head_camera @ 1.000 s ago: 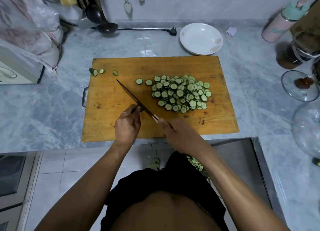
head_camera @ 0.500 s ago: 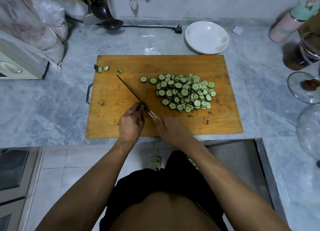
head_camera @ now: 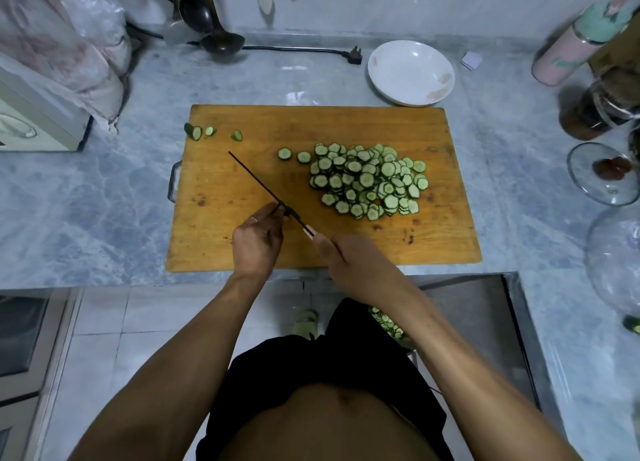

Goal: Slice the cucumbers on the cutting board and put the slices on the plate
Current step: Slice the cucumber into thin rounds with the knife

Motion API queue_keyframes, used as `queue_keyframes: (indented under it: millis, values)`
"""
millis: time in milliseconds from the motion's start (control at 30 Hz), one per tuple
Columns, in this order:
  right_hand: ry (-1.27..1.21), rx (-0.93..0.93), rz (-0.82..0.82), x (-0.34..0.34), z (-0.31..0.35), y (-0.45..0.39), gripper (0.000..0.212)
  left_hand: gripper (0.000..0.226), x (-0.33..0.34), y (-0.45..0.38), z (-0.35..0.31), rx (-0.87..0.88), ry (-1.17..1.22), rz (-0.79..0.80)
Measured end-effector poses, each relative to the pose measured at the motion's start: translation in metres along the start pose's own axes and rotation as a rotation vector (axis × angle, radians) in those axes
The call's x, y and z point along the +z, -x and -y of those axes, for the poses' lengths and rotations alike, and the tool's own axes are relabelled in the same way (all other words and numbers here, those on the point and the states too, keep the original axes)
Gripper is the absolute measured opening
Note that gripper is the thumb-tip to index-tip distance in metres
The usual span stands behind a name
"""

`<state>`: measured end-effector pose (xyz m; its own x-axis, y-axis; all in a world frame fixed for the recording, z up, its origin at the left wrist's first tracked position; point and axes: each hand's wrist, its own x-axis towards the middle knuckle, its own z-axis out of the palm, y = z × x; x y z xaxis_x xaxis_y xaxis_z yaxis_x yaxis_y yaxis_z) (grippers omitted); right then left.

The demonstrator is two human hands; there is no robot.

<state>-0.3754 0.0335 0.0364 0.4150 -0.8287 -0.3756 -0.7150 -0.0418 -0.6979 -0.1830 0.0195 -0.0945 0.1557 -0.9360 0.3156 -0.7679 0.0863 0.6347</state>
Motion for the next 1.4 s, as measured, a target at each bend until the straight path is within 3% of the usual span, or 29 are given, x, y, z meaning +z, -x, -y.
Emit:
queue_keyframes:
  millis: [467, 834, 1167, 1301, 1401]
  values:
    - [0.041, 0.026, 0.016, 0.016, 0.002, -0.027, 0.045, 0.027, -0.001, -0.001, -0.001, 0.061, -0.025, -0.017]
    - [-0.019, 0.099, -0.011, 0.002, -0.012, -0.031, 0.056, 0.018, 0.000, -0.001, -0.003, 0.000, 0.086, -0.095]
    - [0.034, -0.006, 0.035, -0.004, -0.008, -0.004, 0.052, 0.016, -0.004, -0.002, -0.007, -0.095, 0.112, -0.066]
    - [0.065, -0.005, 0.084, -0.008, 0.002, 0.001, 0.052, 0.036, -0.007, -0.002, -0.009, -0.134, 0.157, -0.047]
    - [0.076, 0.004, 0.089, -0.007, 0.005, -0.002, 0.053, 0.034, -0.005, -0.001, -0.008, -0.137, 0.159, -0.066]
